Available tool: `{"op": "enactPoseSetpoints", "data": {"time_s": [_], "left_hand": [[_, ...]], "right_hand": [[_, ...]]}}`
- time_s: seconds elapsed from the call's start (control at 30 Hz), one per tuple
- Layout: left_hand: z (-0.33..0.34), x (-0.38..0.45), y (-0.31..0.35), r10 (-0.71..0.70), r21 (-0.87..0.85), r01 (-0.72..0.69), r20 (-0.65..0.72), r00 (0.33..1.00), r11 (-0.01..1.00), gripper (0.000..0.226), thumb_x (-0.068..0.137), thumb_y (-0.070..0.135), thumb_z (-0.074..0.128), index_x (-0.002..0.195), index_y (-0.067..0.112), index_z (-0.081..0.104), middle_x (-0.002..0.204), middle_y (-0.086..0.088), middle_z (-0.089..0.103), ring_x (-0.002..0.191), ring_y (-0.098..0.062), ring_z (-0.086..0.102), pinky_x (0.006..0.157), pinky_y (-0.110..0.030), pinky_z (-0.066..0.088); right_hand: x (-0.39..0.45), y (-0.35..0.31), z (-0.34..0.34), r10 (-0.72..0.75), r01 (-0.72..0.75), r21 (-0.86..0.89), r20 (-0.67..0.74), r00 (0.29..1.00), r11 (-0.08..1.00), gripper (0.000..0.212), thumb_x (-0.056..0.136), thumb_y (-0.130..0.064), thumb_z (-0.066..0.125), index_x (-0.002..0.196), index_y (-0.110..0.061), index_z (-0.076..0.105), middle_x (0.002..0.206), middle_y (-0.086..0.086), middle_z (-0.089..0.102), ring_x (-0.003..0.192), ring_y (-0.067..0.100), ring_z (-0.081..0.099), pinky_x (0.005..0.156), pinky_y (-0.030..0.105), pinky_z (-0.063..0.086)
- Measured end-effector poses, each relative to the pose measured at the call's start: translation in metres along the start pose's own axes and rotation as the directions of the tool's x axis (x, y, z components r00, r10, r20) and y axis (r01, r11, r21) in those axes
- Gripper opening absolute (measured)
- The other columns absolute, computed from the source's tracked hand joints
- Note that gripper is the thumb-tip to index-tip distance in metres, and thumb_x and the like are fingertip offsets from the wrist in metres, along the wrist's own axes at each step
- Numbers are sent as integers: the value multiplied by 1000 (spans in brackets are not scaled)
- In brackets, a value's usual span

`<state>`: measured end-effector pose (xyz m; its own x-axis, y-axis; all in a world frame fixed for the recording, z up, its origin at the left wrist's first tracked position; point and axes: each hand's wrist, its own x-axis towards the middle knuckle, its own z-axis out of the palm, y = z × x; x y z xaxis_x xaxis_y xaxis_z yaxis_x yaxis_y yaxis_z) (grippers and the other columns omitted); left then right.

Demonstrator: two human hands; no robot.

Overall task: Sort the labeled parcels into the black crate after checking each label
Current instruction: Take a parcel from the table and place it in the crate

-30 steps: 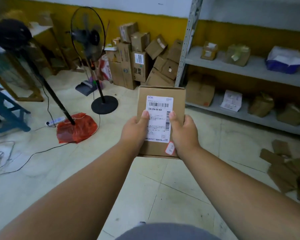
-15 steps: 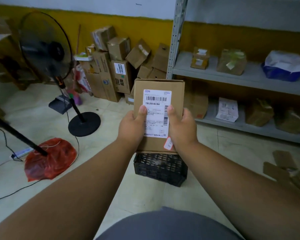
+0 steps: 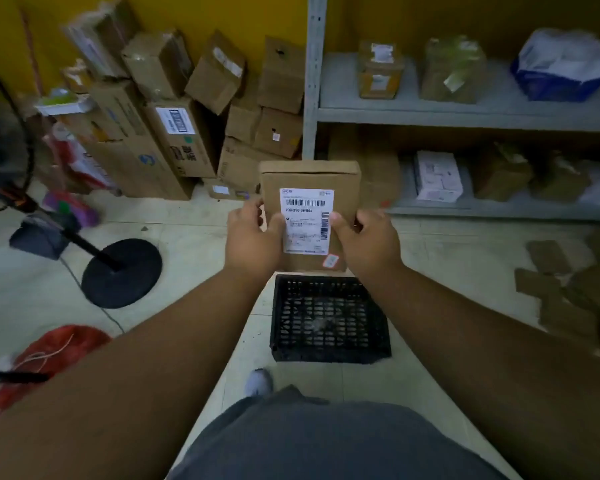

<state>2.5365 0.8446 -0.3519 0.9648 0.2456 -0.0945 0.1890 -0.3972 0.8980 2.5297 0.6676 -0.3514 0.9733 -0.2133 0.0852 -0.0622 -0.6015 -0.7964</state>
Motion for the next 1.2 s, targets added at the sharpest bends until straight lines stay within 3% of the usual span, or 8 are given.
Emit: {"op": "enactPoseSetpoints", "data": {"time_s": [0.13, 0.33, 0.43, 0.53, 0.73, 1.0, 1.13, 1.2], "left_hand": [[15, 57, -22, 7, -53, 0, 123, 992, 999, 38, 92, 30, 54, 129, 38, 55, 114, 7, 65, 99, -12, 66, 83, -40, 59], [60, 103, -96, -234, -75, 243, 114, 965, 967, 25, 87, 30, 55, 110, 38, 55, 94, 28, 60, 84, 5, 62, 61, -9, 46], [88, 110, -149, -316, -55, 328, 160, 935, 943, 39, 80, 28, 49, 116, 39, 60, 99, 24, 65, 88, 2, 65, 71, -19, 53], [124, 114, -211, -372, 47, 373, 259, 891, 927, 32, 80, 19, 45, 105, 24, 64, 101, 5, 70, 91, -17, 71, 73, -35, 61], [209, 109, -342, -470, 221, 416, 350, 810, 882, 33, 89, 8, 42, 113, 23, 59, 115, 6, 68, 100, -24, 66, 65, -21, 55], [319, 118, -517, -584, 317, 491, 421, 694, 811, 37, 95, 17, 49, 127, 30, 61, 118, 5, 68, 92, -16, 67, 67, -28, 58], [348, 126, -585, -726, 366, 628, 318, 609, 687, 27, 97, 23, 53, 120, 28, 66, 101, 6, 66, 70, -6, 61, 45, -14, 46], [359, 133, -612, -741, 380, 638, 291, 605, 670, 30, 96, 24, 54, 124, 25, 65, 104, 3, 64, 73, -11, 61, 49, -17, 46]], "right_hand": [[37, 8, 40, 146, -150, -46, -76, 986, 988, 23, 95, -42, 58, 91, -21, 64, 87, -6, 62, 79, 14, 58, 65, 26, 40], [74, 64, 110, 277, -282, -44, -95, 956, 958, 16, 100, -30, 53, 103, -14, 53, 84, -5, 60, 60, 1, 60, 39, 8, 36], [77, 120, 150, 357, -356, -74, -2, 934, 932, 28, 102, -30, 49, 121, -12, 57, 107, 3, 64, 70, 5, 59, 39, 3, 36], [67, 184, 190, 424, -418, -99, 52, 904, 903, 24, 102, -30, 45, 103, -12, 62, 97, 3, 68, 70, 11, 68, 37, 7, 40], [33, 327, 269, 621, -603, -163, 99, 777, 781, 28, 96, -28, 47, 76, -14, 61, 65, -6, 62, 49, -4, 58, 36, 7, 33], [23, 503, 383, 770, -737, -224, 192, 608, 638, 26, 97, -36, 50, 92, -17, 67, 78, -3, 67, 65, 12, 66, 50, 20, 54], [18, 555, 433, 776, -706, -328, 339, 532, 627, 27, 97, -41, 54, 98, -17, 68, 84, -1, 67, 65, 12, 63, 40, 15, 44], [22, 578, 455, 784, -716, -334, 371, 498, 613, 32, 97, -42, 56, 107, -14, 68, 97, 3, 69, 77, 17, 64, 55, 21, 52]]}}
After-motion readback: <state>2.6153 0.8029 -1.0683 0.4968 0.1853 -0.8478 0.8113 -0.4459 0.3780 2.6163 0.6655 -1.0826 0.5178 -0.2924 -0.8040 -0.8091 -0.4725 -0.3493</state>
